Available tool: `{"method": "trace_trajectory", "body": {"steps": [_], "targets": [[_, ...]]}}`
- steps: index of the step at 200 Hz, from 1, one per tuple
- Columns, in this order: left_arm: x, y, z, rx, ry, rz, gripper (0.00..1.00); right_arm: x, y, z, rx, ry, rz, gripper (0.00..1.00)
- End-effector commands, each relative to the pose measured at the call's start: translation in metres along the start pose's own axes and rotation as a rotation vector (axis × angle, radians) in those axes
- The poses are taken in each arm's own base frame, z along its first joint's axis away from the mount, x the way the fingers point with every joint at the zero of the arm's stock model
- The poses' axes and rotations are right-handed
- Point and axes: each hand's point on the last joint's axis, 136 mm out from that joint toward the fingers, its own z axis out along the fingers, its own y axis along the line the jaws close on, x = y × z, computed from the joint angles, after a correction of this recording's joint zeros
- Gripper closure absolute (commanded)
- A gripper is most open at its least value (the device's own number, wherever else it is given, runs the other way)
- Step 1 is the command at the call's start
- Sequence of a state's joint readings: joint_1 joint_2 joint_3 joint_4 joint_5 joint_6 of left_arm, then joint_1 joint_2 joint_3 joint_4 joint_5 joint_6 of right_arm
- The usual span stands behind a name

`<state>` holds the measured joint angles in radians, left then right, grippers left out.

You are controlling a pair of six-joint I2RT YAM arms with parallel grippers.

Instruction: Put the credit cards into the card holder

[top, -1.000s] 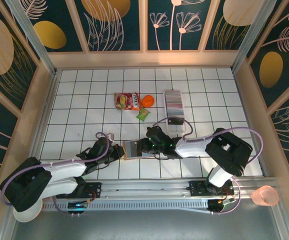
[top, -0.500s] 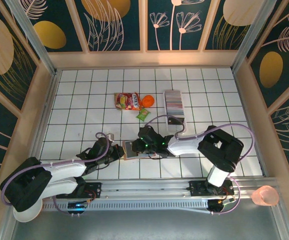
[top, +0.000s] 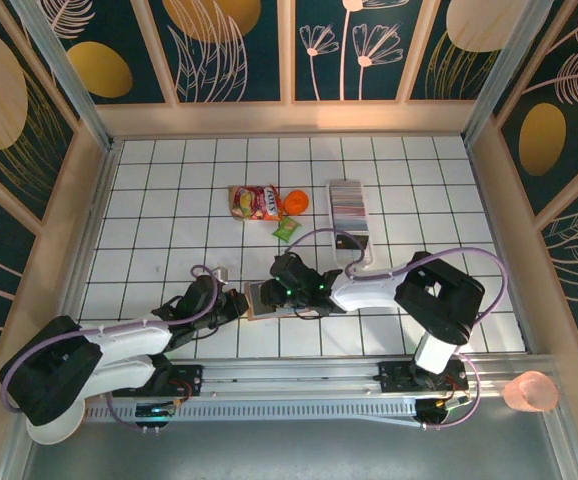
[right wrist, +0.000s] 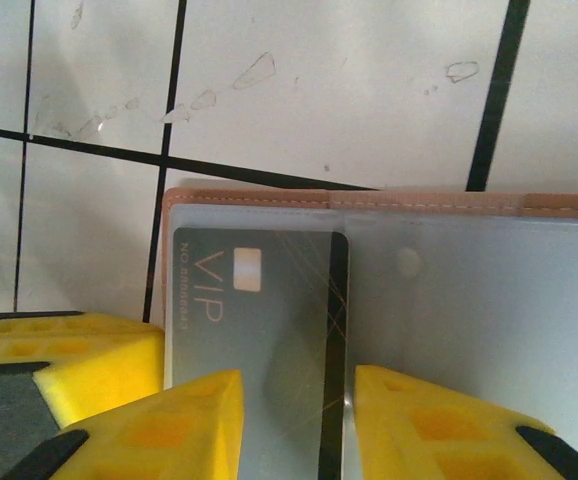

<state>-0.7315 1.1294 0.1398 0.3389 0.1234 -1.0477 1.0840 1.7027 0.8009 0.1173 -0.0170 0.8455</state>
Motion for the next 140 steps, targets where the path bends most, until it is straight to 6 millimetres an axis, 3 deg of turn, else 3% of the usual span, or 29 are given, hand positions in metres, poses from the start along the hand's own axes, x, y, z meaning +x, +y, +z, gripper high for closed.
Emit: {"method": "trace_trajectory", "body": {"steps": [1, 67, 101, 121, 140], "targets": [[0.002, 0.008, -0.003, -0.034, 0.003, 0.020, 1.00, -0.009, -0.002, -0.017, 0.052, -0.047, -0.033, 0.64], [-0.006, -0.001, -0.010, -0.034, -0.021, 0.031, 0.99, -0.019, -0.014, -0.041, 0.104, -0.118, -0.044, 0.64], [-0.011, -0.007, -0.015, -0.032, -0.038, 0.038, 0.92, -0.018, -0.023, -0.053, 0.129, -0.134, -0.035, 0.64], [-0.014, -0.010, -0.019, -0.028, -0.048, 0.039, 0.80, -0.014, -0.028, -0.056, 0.127, -0.131, -0.029, 0.64], [-0.016, -0.007, -0.023, -0.047, -0.062, 0.040, 0.74, -0.010, -0.032, -0.056, 0.136, -0.120, -0.025, 0.67]]}}
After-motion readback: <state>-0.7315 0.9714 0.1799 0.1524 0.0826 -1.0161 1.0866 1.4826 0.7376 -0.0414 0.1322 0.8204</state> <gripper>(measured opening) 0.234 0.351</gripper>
